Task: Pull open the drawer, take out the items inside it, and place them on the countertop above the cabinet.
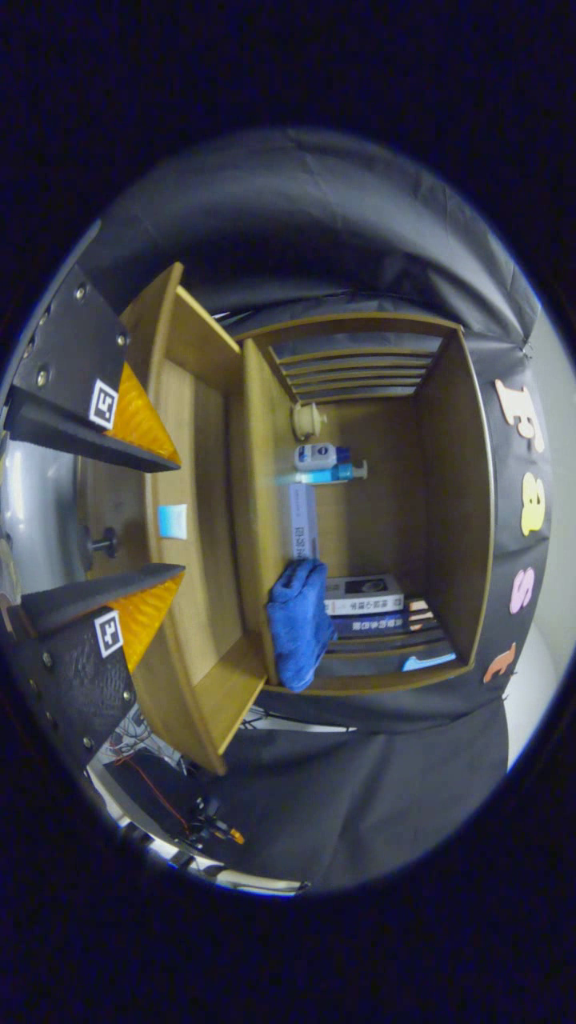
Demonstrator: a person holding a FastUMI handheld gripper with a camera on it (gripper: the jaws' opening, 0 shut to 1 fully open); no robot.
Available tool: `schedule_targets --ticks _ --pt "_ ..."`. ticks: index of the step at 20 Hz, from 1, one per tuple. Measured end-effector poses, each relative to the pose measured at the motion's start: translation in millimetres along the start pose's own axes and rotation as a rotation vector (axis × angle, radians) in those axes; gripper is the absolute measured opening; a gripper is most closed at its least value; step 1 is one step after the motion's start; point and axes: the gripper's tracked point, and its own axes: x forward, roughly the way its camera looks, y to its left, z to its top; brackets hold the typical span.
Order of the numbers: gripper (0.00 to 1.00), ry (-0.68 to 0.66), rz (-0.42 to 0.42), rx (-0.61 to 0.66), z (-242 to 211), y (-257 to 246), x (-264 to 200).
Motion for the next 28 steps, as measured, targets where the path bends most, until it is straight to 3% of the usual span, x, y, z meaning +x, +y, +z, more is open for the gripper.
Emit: schedule_targets --ticks 8,10,13,18,28 --pt "0.68 0.324 -0.083 0.069 -10 3 104" --pt "0.68 0.457 -0.136 0.094 -31 -5 120" --pt "0.68 0.621 -0.179 0.093 -65 -12 130" --pt "0.68 0.787 -0.228 0.128 -102 -23 130" --pt "0.68 0.93 -0.21 0.195 -123 -15 132"
